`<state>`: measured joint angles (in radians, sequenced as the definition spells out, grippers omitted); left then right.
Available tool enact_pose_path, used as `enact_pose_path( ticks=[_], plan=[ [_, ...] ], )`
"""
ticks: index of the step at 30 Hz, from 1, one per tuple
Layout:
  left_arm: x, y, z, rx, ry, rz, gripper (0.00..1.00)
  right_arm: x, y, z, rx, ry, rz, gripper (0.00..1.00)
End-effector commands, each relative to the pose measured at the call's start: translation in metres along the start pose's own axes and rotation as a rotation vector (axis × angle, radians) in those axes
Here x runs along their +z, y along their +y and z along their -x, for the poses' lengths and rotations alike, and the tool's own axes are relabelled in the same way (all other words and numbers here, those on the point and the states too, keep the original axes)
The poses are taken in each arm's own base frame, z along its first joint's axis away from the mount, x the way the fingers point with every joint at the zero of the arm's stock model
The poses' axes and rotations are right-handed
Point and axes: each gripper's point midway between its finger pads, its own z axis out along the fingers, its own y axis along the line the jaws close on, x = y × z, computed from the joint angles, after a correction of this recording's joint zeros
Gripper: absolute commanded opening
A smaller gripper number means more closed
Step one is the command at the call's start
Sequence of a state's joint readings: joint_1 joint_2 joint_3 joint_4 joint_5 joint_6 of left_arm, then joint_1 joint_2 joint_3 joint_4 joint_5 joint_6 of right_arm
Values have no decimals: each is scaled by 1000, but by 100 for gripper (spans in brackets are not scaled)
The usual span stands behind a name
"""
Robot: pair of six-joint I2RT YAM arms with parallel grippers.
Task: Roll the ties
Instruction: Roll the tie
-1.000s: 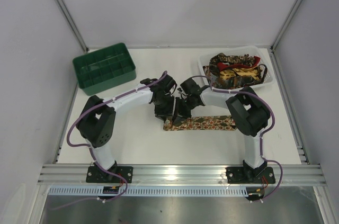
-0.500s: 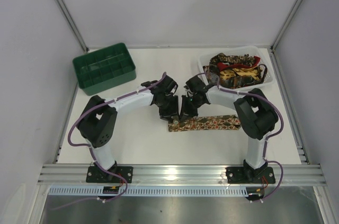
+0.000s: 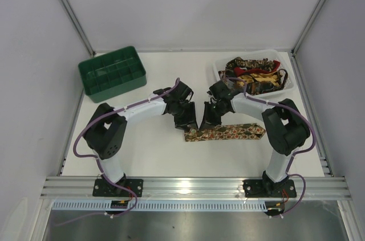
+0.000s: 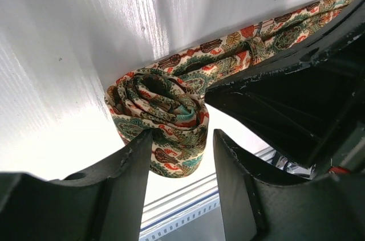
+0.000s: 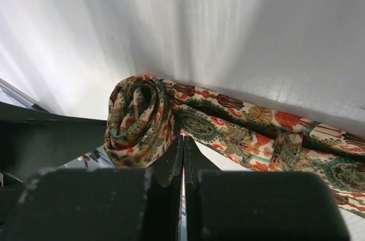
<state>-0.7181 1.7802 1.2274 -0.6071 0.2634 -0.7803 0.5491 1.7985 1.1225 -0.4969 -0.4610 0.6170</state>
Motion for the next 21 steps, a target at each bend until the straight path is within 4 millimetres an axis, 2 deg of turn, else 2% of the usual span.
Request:
enact_pose_path(
  ticks=[1,6,11,16,21],
  plan=[
    [-8,-12,3,-9,-26,-18,52,-9,8,3,-17,-22,41,0],
    [-13,-21,3,-10,-41,-30,55,-9,18,2,9,-10,100,0],
    [-20,-36,4,-2,-63,-88,55,-16,9,4,21,-26,96,0],
    [-17,-46,6,-6,-57,-123,55,-28,-4,4,23,-49,61,0],
    [-12,-55,7,-11,-42,-153,55,-40,-9,3,23,-71,53,0]
  ],
)
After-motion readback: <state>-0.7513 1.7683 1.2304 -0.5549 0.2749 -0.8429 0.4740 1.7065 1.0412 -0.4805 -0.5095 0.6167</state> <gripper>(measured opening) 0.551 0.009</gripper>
